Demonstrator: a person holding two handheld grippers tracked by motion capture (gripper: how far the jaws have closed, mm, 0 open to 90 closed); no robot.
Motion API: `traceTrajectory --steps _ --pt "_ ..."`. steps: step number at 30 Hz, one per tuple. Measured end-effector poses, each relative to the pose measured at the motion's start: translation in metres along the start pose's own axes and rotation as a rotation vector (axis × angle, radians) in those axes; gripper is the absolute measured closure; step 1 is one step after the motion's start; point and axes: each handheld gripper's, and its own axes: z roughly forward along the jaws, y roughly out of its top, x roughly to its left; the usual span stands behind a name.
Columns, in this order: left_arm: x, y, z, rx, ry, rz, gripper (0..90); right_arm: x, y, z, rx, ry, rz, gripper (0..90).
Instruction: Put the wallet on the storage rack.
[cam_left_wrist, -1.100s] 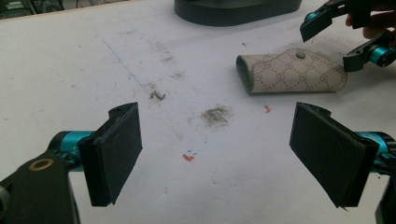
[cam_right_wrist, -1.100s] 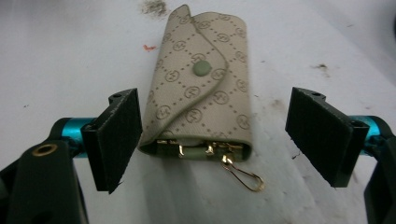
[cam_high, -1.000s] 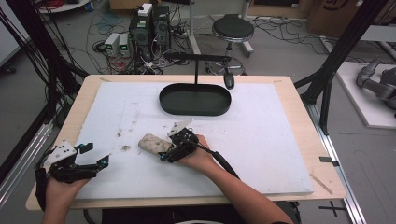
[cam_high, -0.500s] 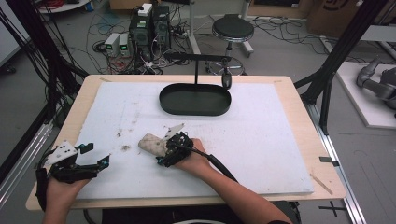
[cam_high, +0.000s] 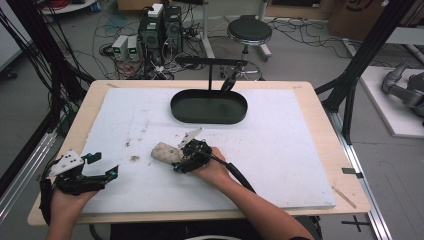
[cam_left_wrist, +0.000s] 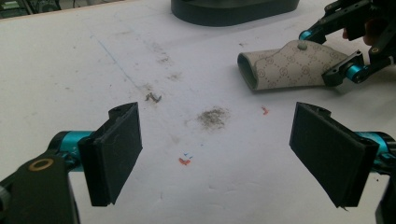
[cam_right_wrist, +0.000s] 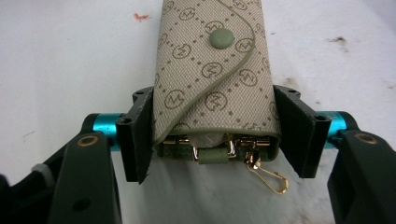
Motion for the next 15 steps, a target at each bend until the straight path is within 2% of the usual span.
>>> traceTrajectory --steps 7,15 --pt "-0.002 0.005 0.010 -0.001 -0.021 0.010 16.9 -0.014 0.000 -0.025 -0.050 -0.026 0.021 36.3" --pt "-0.003 0.012 0.023 -0.002 -0.050 0.020 16.9 -0.042 -0.001 -0.067 -0.097 -0.103 0.049 36.2"
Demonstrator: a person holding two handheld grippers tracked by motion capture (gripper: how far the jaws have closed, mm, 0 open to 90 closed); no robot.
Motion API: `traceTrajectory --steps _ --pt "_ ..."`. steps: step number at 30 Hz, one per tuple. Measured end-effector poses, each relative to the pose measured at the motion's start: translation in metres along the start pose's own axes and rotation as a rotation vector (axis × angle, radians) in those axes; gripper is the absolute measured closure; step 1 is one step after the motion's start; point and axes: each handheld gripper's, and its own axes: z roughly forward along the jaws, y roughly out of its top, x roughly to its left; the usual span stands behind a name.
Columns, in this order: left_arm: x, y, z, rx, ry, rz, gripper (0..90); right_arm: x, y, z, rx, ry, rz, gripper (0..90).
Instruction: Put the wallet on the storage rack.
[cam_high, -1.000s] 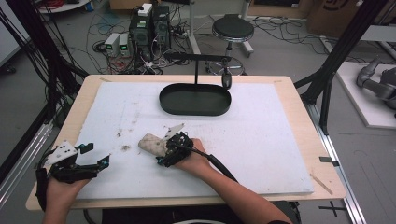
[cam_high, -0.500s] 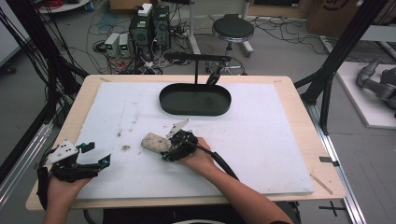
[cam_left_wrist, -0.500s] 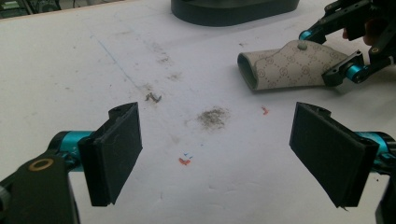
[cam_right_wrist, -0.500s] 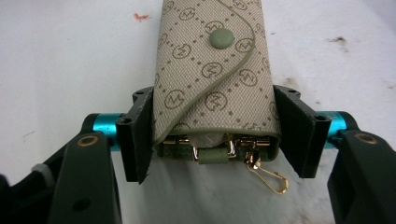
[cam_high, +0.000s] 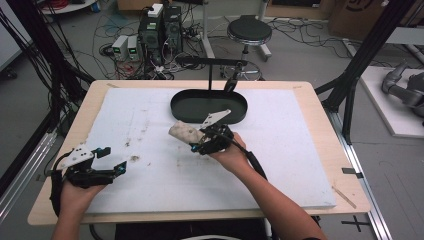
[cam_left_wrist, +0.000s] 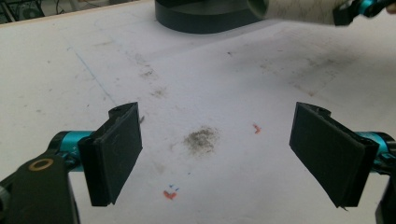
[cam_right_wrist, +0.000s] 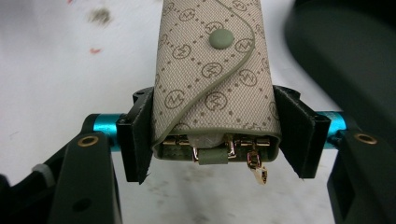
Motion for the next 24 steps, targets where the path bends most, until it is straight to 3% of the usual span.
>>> traceTrajectory --steps 10,17,24 --pt "-0.002 0.005 0.010 0.003 -0.022 0.011 16.9 -0.047 0.013 -0.035 -0.004 -0.106 0.003 36.2" --pt "-0.003 0.005 0.010 0.004 -0.023 0.012 16.9 -0.075 0.021 -0.035 0.007 -0.136 0.006 36.2" --pt "-0.003 0.005 0.010 0.009 -0.021 0.018 16.9 -0.100 0.033 -0.022 0.029 -0.154 0.002 36.1"
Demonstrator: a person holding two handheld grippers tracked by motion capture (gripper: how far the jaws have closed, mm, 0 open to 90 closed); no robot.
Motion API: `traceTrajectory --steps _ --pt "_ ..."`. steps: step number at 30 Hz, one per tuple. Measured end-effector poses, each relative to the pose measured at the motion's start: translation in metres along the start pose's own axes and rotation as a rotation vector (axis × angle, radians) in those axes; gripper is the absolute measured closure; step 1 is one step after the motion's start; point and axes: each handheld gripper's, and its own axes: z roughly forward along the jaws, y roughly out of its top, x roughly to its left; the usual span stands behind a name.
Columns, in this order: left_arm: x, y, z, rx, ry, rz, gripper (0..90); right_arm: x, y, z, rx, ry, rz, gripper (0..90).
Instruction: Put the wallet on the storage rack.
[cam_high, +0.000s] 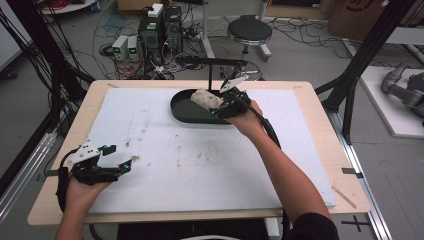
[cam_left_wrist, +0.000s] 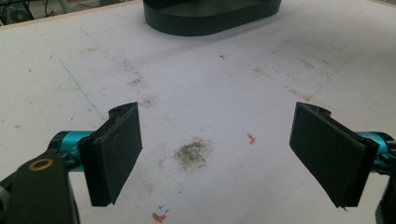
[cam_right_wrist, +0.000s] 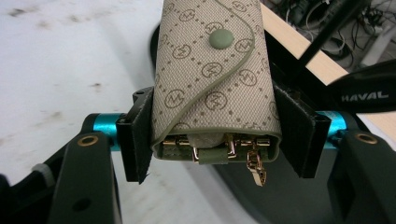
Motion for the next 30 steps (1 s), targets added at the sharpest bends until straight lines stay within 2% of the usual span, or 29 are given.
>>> traceTrajectory --steps 1,2,6,12,24,26,30 --pt "0.000 0.000 0.000 -0.003 -0.001 -0.001 16.8 -0.003 0.001 0.003 -0.007 -0.011 -0.008 36.1" --pt "0.000 0.000 0.000 -0.004 -0.002 -0.003 16.9 -0.005 0.001 0.007 -0.017 -0.008 0.012 36.1" --pt "0.000 0.000 -0.001 -0.005 -0.001 -0.003 16.9 -0.011 0.001 0.019 -0.009 -0.012 0.032 36.1" --pt "0.000 0.000 0.000 -0.001 -0.004 0.000 16.9 -0.018 -0.002 0.035 0.025 -0.012 0.055 36.1" --pt "-0.002 0.000 0.001 0.003 -0.007 0.005 16.8 -0.030 -0.009 0.063 0.076 -0.045 0.095 36.1" --pt "-0.002 0.000 0.001 0.002 -0.007 0.003 16.9 -0.032 -0.009 0.067 0.102 -0.047 0.104 36.0" --pt "-0.002 -0.001 0.001 0.005 -0.006 0.006 16.9 -0.034 -0.011 0.073 0.105 -0.057 0.116 36.0"
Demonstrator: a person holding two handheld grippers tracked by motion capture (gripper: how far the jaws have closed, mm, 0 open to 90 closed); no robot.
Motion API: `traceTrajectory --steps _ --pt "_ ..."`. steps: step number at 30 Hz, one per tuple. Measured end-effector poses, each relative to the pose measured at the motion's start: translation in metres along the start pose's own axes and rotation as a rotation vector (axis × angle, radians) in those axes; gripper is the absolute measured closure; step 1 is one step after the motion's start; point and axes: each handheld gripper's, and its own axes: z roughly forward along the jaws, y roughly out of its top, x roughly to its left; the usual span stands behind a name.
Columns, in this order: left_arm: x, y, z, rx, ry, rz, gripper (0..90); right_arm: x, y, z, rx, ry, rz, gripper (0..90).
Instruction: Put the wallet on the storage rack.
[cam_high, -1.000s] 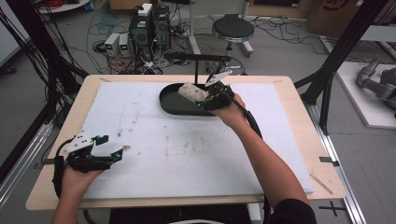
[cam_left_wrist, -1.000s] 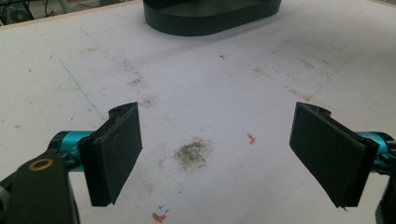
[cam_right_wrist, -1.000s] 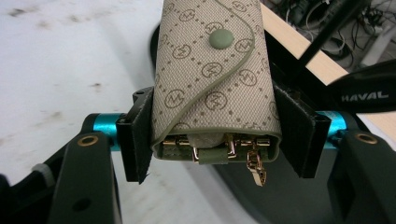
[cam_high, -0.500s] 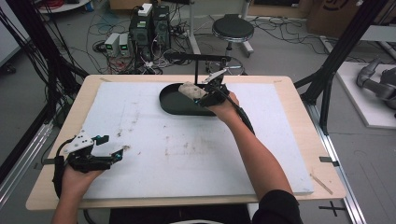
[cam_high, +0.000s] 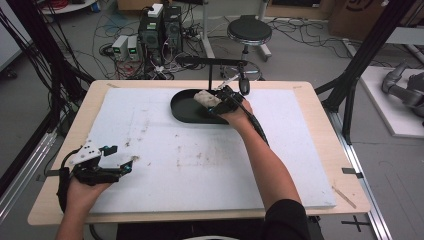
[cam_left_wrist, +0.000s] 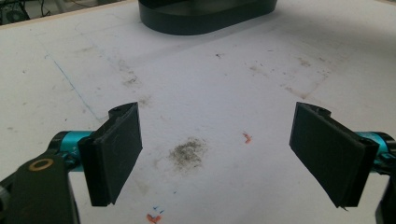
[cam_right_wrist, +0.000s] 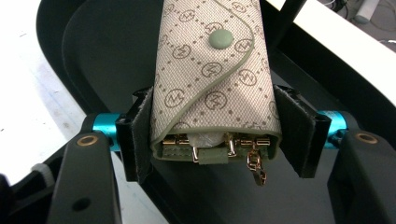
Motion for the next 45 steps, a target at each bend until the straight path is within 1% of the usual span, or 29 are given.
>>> traceTrajectory --steps 3,7,10,12,14,19,25,30,32,33,35,41,43,45 --pt "0.000 -0.001 0.000 0.001 0.000 0.001 16.8 0.000 -0.002 0.005 0.029 0.004 -0.006 36.0" --pt "0.000 -0.002 0.000 0.003 0.000 -0.006 16.9 0.000 -0.004 0.011 0.052 0.008 -0.010 36.0" --pt "0.000 -0.002 0.000 0.005 0.000 -0.003 16.8 -0.003 -0.006 0.015 0.080 0.012 -0.003 35.7" --pt "-0.001 -0.002 0.000 0.005 0.000 -0.001 16.9 -0.004 -0.009 0.018 0.096 0.022 0.015 35.4" --pt "-0.001 -0.002 0.000 0.006 0.000 -0.001 16.9 -0.005 -0.009 0.018 0.101 0.024 0.025 35.2" --pt "-0.001 -0.002 0.001 0.009 -0.001 -0.003 16.9 -0.006 -0.010 0.019 0.103 0.026 0.028 35.2" --pt "-0.001 -0.002 0.001 0.010 -0.001 0.000 16.9 -0.007 -0.011 0.020 0.111 0.026 0.045 34.2" --pt "0.000 -0.002 0.000 0.010 -0.001 -0.005 16.9 -0.007 -0.011 0.019 0.105 0.011 0.043 31.1" --pt "0.000 -0.002 0.001 0.010 -0.002 -0.003 16.9 -0.007 -0.009 0.016 0.078 0.012 0.045 30.7" --pt "0.000 -0.002 0.001 0.011 -0.003 -0.001 16.9 -0.007 -0.008 0.014 0.066 0.009 0.054 30.4" --pt "-0.001 -0.002 0.001 0.009 -0.002 -0.004 16.9 -0.006 -0.006 0.010 0.044 0.009 0.054 29.4" --pt "-0.002 -0.002 0.002 0.010 -0.004 -0.002 16.9 -0.007 -0.004 -0.002 0.023 0.015 0.053 26.0" --pt "-0.002 -0.002 0.002 0.009 -0.004 -0.003 16.9 -0.008 -0.004 -0.008 0.008 0.021 0.065 24.7" --pt "-0.002 -0.001 0.002 0.008 -0.005 -0.002 16.8 -0.009 -0.004 -0.014 -0.002 0.025 0.067 23.4"
